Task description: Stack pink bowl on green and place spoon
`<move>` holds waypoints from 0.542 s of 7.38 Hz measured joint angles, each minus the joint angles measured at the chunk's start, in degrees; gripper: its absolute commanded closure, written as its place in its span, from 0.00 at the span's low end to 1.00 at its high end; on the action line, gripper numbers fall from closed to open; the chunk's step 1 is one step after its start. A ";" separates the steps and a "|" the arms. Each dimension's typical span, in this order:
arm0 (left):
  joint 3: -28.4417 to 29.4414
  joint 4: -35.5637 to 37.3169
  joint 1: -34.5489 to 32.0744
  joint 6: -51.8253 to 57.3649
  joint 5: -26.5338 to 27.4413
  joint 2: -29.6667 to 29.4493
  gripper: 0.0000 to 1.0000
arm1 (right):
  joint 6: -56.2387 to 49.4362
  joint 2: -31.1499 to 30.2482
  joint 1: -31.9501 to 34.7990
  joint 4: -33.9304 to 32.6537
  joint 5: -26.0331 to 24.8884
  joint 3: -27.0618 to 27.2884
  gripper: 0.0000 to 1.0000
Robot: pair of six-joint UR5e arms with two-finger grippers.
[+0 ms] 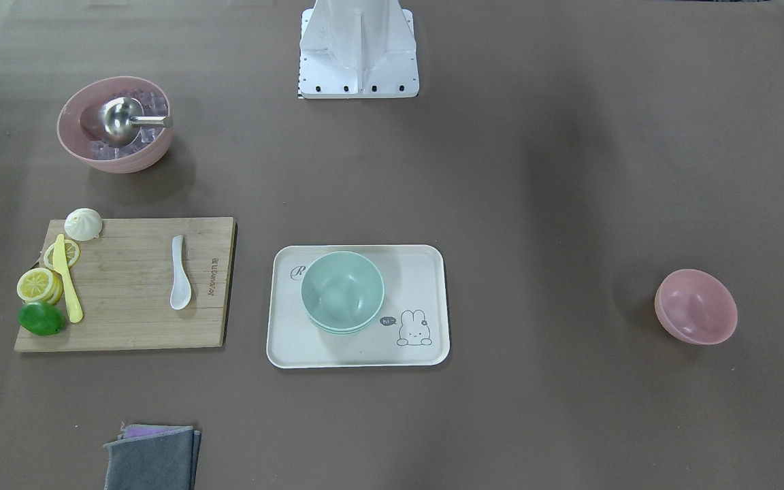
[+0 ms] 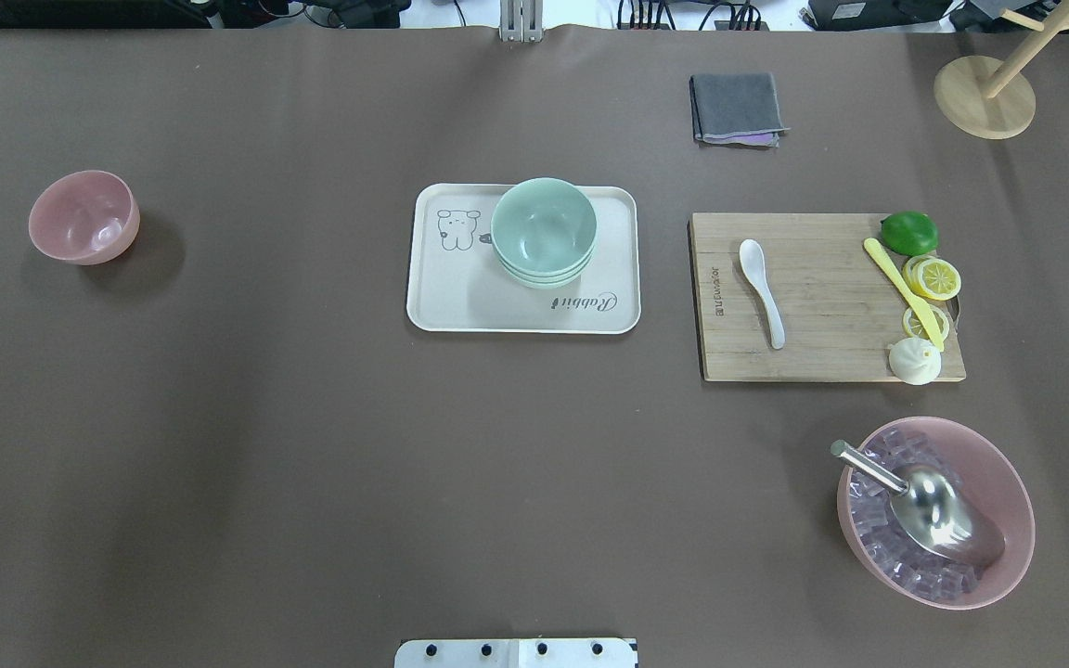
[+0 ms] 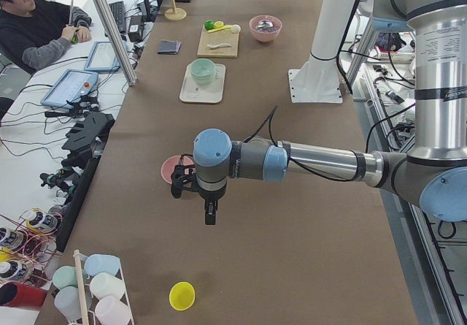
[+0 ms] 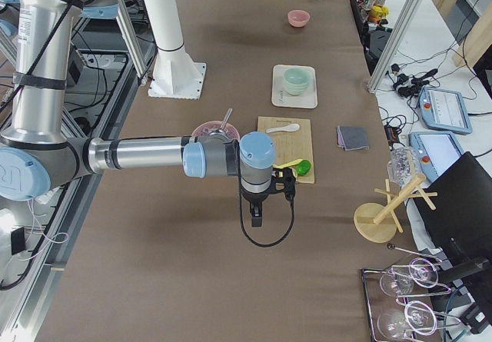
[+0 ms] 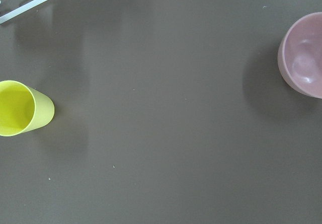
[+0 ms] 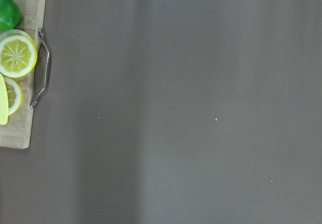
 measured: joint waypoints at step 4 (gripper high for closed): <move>-0.17 -0.50 0.00 0.19 0.00 -1.74 0.01 | 0.00 0.51 0.00 0.02 0.00 0.14 0.00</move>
